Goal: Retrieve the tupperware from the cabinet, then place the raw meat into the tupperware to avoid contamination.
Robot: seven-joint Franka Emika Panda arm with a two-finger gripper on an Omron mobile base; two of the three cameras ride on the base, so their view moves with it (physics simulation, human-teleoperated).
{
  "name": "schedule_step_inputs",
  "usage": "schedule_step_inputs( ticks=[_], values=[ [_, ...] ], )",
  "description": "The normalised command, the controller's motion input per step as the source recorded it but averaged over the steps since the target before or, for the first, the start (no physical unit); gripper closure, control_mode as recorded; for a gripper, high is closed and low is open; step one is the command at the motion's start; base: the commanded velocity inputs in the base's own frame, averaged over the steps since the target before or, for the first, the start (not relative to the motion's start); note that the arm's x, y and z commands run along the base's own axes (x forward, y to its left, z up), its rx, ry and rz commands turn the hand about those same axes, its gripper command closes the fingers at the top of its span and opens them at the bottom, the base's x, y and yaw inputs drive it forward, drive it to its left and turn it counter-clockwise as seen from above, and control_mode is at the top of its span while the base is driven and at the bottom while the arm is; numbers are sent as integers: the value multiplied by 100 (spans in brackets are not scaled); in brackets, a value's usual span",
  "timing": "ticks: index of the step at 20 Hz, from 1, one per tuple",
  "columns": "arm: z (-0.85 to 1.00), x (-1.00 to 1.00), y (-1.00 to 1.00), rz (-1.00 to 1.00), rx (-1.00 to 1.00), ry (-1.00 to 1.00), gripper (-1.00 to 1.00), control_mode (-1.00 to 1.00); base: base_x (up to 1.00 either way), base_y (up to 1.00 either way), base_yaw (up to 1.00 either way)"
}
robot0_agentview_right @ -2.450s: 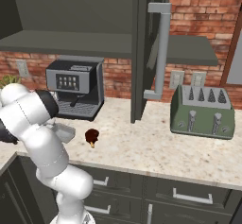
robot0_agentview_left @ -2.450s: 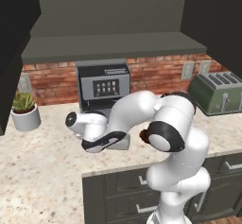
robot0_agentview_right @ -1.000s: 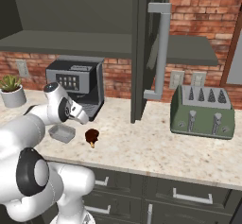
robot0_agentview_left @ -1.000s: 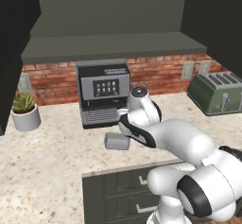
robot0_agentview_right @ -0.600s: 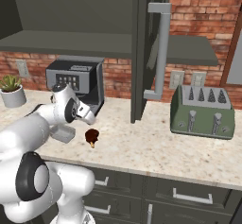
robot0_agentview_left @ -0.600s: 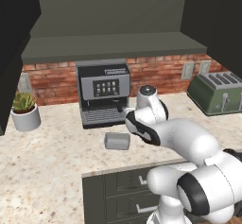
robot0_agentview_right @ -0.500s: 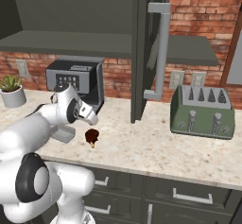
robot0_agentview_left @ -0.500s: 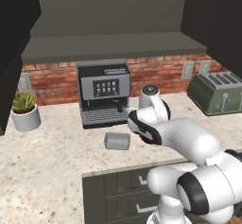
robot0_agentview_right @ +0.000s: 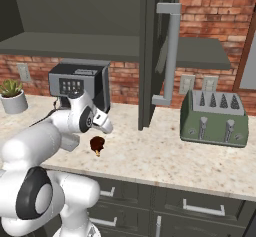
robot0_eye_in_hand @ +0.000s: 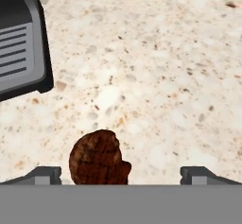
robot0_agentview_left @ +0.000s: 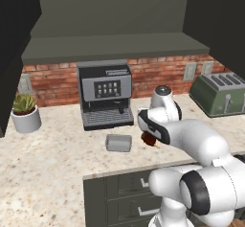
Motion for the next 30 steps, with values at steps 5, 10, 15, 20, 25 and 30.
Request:
schedule_step_inputs(
  ticks=[5, 10, 15, 20, 25, 30],
  values=[
    [-1, 0, -5, 0, 0, 0, -100, -100, 0, 0, 0],
    [-20, -2, 1, 1, 0, 0, -100, -100, 0, 0, 0],
    [-19, -4, 1, 3, 0, 2, -100, -100, 0, 0, 0],
    [-3, -1, 0, 3, 0, 0, -100, -100, 0, 0, 0],
    [0, -15, 1, 4, 3, -2, -100, -100, 0, 0, 0],
    [0, -44, 14, 16, 8, 1, -100, -100, 0, 0, 0]
  ],
)
